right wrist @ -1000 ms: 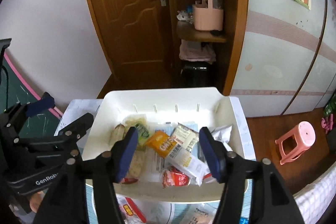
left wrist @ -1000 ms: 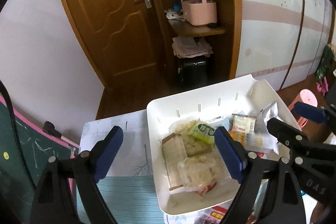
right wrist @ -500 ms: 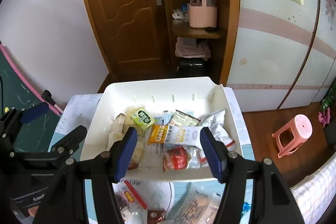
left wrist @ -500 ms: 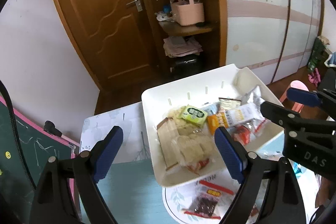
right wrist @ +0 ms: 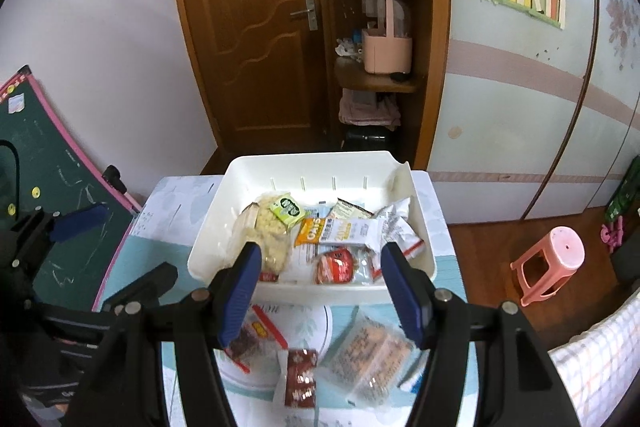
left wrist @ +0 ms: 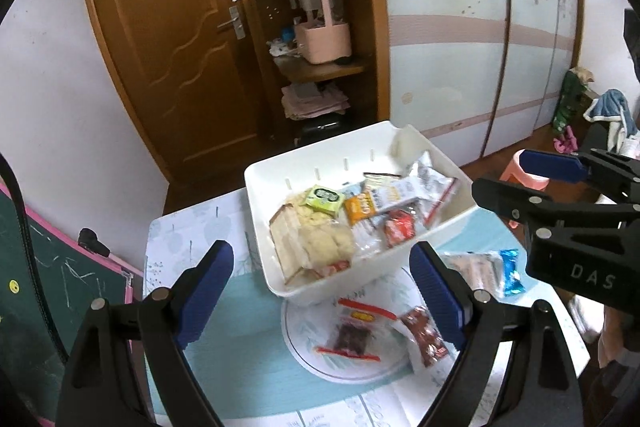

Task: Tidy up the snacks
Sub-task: 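Withdraw both grippers from the basket toward the clear printed bag and blue wrapper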

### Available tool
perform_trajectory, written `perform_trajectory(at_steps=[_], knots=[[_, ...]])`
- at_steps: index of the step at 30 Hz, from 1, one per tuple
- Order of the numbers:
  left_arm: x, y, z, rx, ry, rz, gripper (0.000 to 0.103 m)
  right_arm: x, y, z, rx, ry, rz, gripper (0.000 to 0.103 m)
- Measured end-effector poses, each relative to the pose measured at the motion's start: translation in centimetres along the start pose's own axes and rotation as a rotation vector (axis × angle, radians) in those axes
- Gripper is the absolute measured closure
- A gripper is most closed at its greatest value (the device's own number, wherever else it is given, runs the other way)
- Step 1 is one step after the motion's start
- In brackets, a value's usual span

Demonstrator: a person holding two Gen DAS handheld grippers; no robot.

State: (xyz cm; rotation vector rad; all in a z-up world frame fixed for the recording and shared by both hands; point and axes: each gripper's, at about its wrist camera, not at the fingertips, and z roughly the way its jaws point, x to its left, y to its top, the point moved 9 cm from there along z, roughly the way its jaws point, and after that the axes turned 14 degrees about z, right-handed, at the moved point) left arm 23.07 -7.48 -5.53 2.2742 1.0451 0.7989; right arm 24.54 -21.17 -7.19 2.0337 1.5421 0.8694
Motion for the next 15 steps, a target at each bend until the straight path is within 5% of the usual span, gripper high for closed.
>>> perform_trajectory(at_steps=[15], knots=[[-6.4,-1.3,-1.9,-0.020,-0.065,0.061,0.010,-7.8,-4.2,-4.1,0.025,-0.061,0.014,0.041]])
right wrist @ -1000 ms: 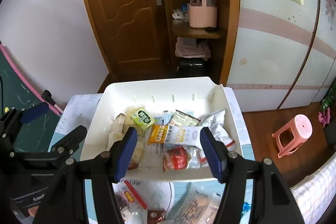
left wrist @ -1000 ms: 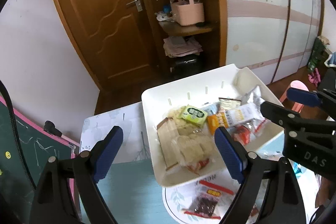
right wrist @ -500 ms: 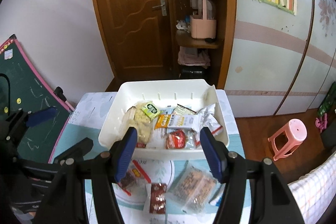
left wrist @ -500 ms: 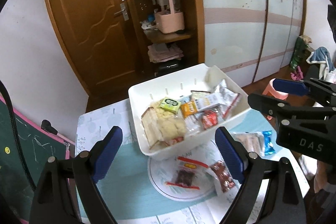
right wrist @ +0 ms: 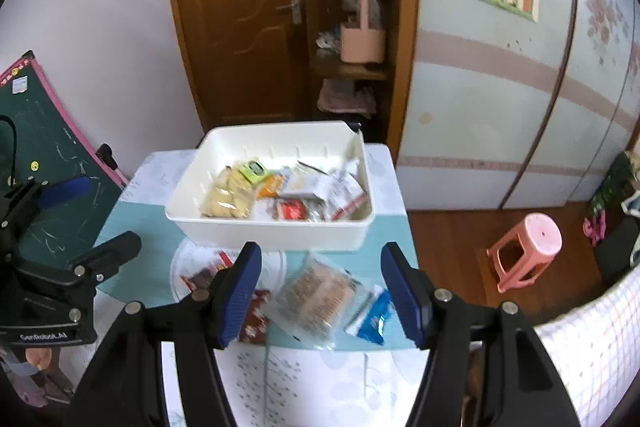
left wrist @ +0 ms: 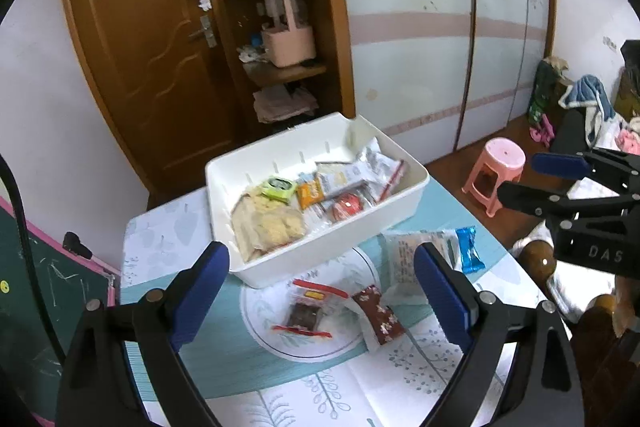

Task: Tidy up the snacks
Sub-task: 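Withdraw both grippers from the basket toward the clear printed bag and blue wrapper, then grasp the clear printed bag with the left gripper while the right grasps the blue-wrapped snack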

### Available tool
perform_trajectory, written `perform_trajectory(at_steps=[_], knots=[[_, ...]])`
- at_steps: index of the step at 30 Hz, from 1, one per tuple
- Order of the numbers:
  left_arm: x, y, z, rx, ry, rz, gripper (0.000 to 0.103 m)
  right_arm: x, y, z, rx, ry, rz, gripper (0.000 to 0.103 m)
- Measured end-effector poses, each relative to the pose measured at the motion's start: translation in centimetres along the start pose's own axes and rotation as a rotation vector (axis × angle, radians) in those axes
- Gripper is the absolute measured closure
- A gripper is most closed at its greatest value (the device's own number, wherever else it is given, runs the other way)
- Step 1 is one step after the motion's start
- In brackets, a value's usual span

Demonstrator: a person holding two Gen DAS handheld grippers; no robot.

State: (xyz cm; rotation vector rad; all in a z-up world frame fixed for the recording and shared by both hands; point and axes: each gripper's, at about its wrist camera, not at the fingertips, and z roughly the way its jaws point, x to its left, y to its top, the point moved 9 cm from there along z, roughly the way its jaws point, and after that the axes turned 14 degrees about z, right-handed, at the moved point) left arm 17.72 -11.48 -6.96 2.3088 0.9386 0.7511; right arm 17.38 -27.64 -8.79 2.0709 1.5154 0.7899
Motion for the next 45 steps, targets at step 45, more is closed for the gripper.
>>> perform_trajectory(at_steps=[45], knots=[[-13.1,-5.3,20.8,0.285,-0.198,0.013,0.036,-8.8,-9.8,17.9,0.359,-0.145,0.204,0.054]])
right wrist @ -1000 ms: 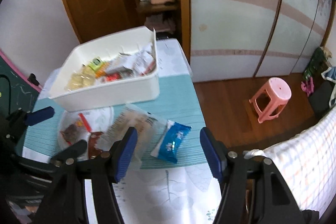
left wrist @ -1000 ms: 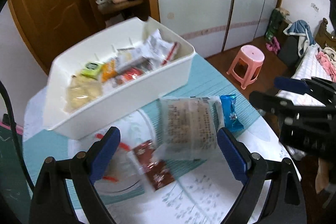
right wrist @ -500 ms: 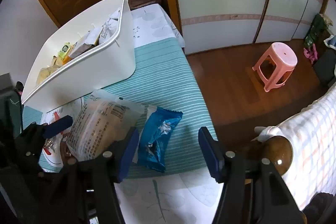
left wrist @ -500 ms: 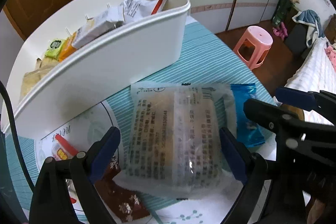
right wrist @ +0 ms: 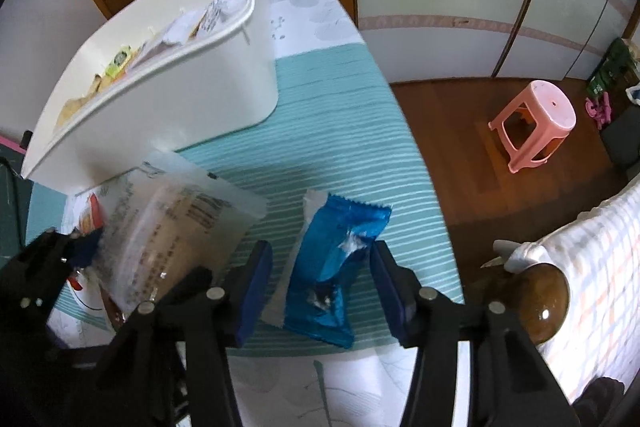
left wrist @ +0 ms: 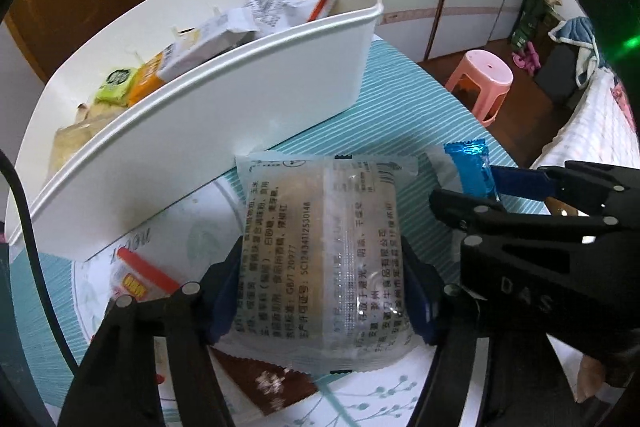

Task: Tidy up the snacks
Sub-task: 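Grasp the clear printed bag with the left gripper while the right grasps the blue-wrapped snack, then carry both snacks over the basket toward dropping them inside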

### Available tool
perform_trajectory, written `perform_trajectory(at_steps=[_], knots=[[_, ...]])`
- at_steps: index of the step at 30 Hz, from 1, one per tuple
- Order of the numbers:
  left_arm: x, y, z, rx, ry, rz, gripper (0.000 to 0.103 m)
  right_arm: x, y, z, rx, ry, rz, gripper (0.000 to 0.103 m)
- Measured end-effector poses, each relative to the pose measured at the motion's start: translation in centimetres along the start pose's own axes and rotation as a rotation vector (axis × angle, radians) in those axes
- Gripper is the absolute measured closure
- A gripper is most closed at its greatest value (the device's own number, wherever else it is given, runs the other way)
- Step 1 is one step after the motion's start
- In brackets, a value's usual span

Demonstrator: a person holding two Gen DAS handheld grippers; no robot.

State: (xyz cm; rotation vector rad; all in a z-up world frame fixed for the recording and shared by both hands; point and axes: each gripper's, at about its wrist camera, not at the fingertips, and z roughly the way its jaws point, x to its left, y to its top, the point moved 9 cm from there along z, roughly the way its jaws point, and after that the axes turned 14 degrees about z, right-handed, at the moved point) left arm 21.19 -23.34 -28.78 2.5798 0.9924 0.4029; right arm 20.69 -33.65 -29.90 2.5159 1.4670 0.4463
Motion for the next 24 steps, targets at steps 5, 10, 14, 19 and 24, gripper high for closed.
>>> perform_trajectory(at_steps=[5,10,14,19,24], knots=[[1.5,-0.8,-1.6,-0.025,0.023,-0.046,0.036,0.4,-0.1,0.1,-0.048,-0.041,-0.042,0.065],[3.4,-1.3,-4.8,-0.074,0.039,-0.093,0.036,0.7,-0.8,-0.1,-0.052,-0.028,-0.063,0.072],[5.1,-1.9,-7.5,-0.118,0.053,-0.129,0.036,1.5,-1.8,-1.6,-0.054,0.021,-0.072,0.074],[7.7,-3.1,-11.5,-0.166,0.074,-0.170,0.036,3.7,-2.9,-4.9,-0.084,0.114,-0.094,0.074],[10.9,-3.5,-15.9,-0.222,0.136,-0.176,0.036,7.0,-2.7,-9.0,-0.145,0.193,-0.152,0.074]])
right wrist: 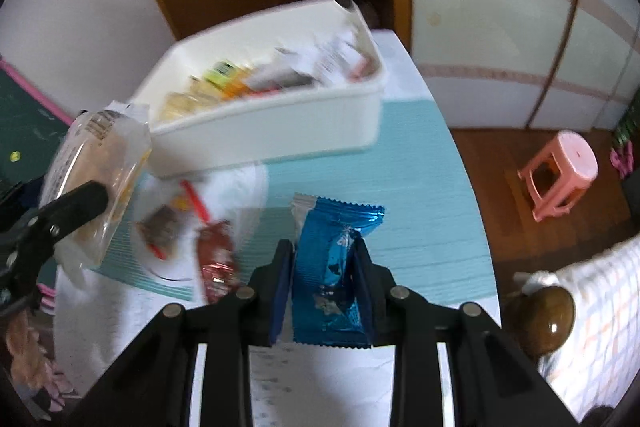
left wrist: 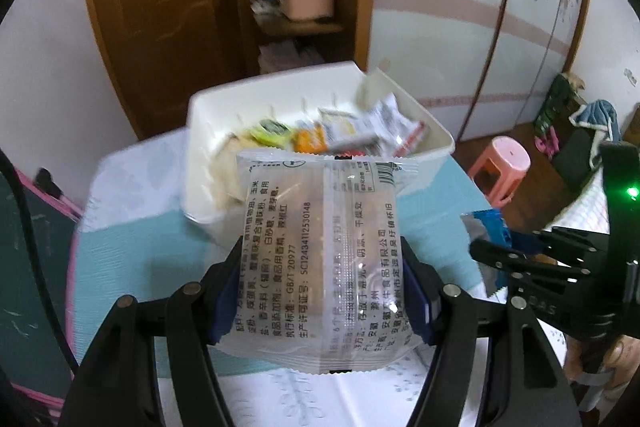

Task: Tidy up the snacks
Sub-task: 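Carry both snacks over the basket toward dropping them inside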

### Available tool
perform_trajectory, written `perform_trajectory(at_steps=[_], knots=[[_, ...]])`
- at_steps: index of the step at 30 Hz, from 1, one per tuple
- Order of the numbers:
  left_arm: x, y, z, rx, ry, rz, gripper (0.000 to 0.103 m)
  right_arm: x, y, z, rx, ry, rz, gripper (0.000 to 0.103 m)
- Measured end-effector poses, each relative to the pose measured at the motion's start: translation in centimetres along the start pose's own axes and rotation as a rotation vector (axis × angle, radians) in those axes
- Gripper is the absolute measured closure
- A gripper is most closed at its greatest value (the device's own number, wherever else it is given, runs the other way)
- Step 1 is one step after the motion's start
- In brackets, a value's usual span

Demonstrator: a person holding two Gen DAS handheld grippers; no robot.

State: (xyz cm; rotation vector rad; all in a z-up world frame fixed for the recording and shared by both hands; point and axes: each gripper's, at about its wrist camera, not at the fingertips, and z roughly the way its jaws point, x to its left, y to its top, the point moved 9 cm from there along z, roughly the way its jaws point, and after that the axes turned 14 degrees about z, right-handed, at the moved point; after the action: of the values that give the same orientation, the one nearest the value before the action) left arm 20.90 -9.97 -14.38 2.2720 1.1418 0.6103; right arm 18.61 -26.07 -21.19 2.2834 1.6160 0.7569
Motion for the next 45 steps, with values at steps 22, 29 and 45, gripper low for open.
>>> perform_trajectory(at_steps=[22,29,45], knots=[[9.5,9.9,-2.2,-0.077,0.157,-0.011,0.035,11.3,13.6,-7.8,-0.288,0.098,-0.146,0.074],[10.9,12.7,-0.8,-0.085,0.189,-0.022,0.035,12.3,17.9,-7.1,-0.311,0.096,-0.110,0.074],[12.1,13.3,5.1,-0.033,0.227,0.032,0.015,11.1,17.4,0.5,-0.207,-0.063,-0.144,0.040]])
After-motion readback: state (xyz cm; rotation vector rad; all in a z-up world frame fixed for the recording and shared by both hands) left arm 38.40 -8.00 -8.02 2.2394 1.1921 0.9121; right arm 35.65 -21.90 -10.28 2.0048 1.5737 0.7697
